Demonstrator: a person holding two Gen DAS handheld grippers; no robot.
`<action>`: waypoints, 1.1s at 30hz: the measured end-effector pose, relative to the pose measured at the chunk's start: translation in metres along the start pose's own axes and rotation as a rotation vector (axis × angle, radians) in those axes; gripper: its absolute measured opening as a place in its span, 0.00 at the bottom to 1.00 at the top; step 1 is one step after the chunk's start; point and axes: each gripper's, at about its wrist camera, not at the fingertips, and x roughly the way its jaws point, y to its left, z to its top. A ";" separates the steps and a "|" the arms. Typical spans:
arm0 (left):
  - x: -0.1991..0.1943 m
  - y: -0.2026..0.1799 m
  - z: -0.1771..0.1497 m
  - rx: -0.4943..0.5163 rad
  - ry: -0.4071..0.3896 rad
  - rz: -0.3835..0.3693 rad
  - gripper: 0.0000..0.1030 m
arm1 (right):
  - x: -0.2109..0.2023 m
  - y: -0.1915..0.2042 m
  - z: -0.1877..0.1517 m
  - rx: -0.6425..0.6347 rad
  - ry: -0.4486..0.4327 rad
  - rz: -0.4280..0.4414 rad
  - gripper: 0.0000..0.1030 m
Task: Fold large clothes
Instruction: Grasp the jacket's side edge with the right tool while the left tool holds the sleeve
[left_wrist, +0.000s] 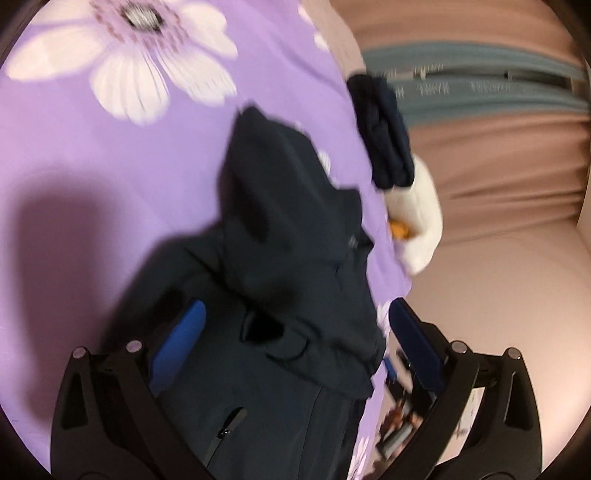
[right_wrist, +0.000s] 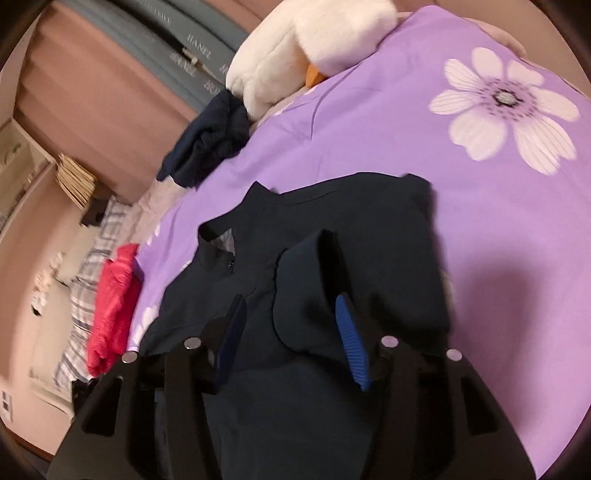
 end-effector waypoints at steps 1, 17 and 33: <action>0.007 0.001 -0.001 0.003 0.015 0.011 0.98 | 0.006 0.001 0.002 -0.001 0.013 -0.006 0.50; -0.004 0.021 0.011 -0.004 -0.154 0.049 0.23 | -0.026 -0.002 -0.011 -0.068 -0.056 0.139 0.04; -0.039 -0.006 0.022 0.124 -0.085 0.127 0.75 | -0.039 -0.017 -0.046 -0.111 0.059 0.012 0.39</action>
